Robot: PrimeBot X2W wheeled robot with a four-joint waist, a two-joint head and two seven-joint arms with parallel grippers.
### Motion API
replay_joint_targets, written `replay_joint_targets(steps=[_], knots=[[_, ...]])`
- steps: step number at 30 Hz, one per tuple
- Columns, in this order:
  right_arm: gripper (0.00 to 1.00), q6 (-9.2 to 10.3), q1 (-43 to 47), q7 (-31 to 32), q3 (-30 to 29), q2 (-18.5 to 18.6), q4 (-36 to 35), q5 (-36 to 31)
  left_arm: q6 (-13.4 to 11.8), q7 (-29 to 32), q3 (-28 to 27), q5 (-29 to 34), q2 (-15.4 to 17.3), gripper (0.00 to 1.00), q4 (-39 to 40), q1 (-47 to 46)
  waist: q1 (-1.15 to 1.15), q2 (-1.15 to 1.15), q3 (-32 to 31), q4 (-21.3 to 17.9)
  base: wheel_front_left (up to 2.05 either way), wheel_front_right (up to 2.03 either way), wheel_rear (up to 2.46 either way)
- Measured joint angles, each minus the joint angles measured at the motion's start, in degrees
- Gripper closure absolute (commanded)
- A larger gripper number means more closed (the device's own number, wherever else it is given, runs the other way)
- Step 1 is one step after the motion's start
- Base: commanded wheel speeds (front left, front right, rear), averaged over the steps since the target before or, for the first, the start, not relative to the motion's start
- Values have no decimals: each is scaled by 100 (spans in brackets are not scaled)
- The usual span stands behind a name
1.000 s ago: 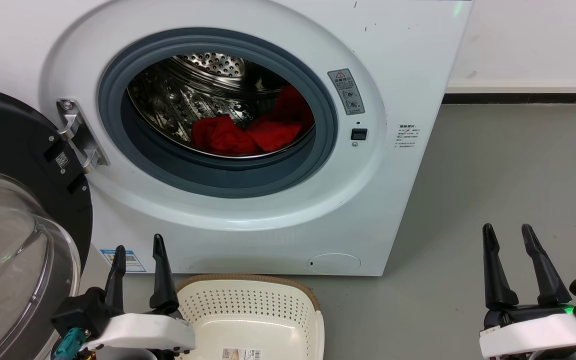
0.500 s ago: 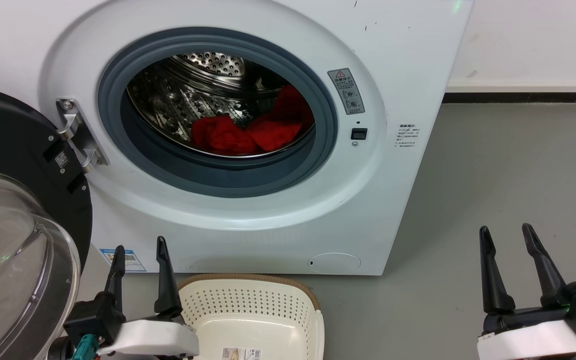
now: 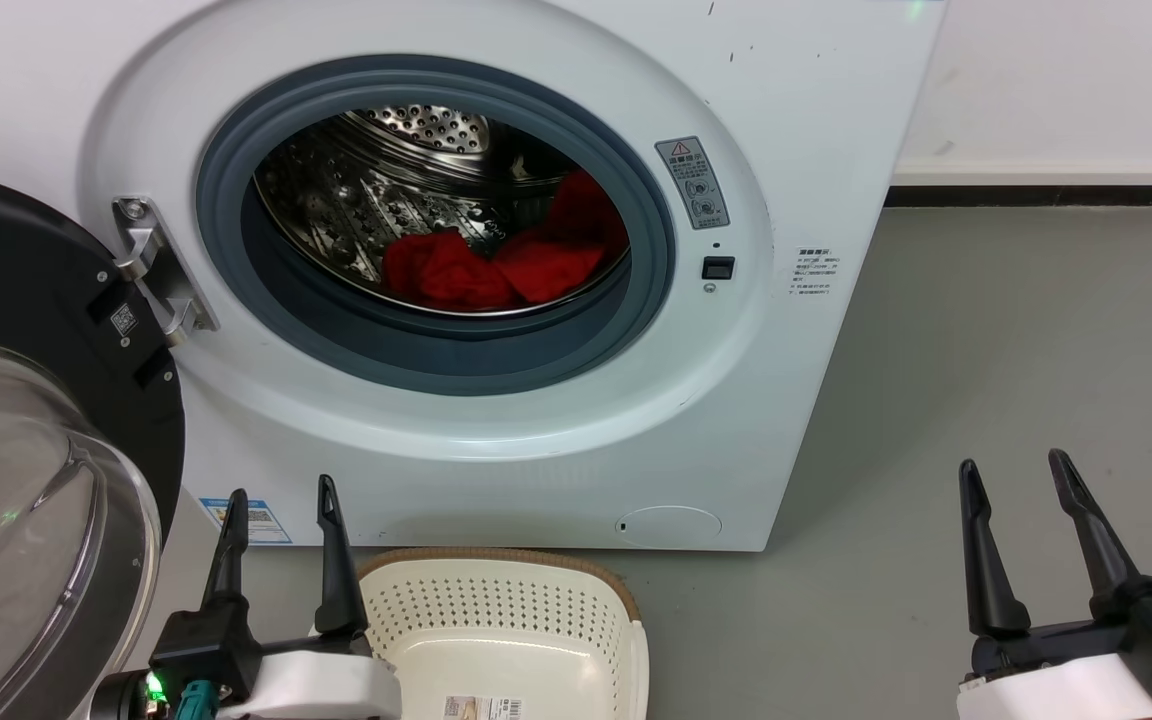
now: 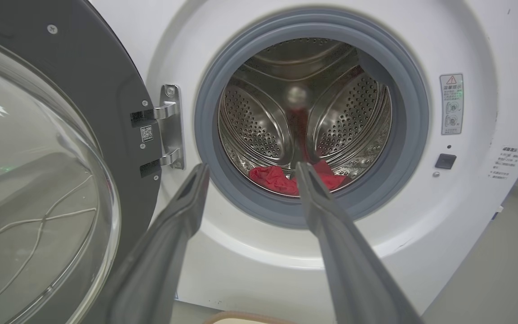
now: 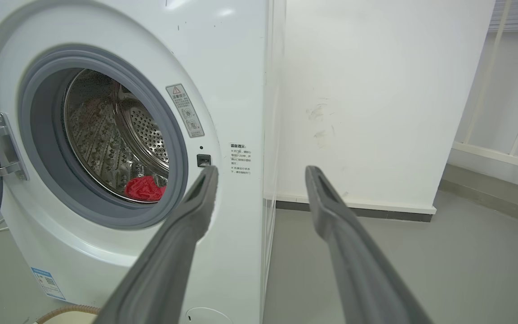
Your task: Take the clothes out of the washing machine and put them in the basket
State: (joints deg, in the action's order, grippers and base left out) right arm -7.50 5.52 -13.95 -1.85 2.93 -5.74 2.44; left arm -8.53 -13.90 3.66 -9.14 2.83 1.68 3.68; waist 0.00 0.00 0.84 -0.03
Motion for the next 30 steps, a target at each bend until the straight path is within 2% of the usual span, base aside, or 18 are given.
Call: replay_joint_targets(steps=[11, 30], knots=[[0, 0, 46, -114, -8, 0, -33, -357, -5, -108, 11, 312, 1, 0, -1, 62, 0, 0, 1, -10, 0, 0, 0], [0, 0, 60, -114, -29, 1, 73, -283, 81, -116, -11, 124, 2, 0, -196, 73, 0, 0, 0, -4, 0, 0, 0]])
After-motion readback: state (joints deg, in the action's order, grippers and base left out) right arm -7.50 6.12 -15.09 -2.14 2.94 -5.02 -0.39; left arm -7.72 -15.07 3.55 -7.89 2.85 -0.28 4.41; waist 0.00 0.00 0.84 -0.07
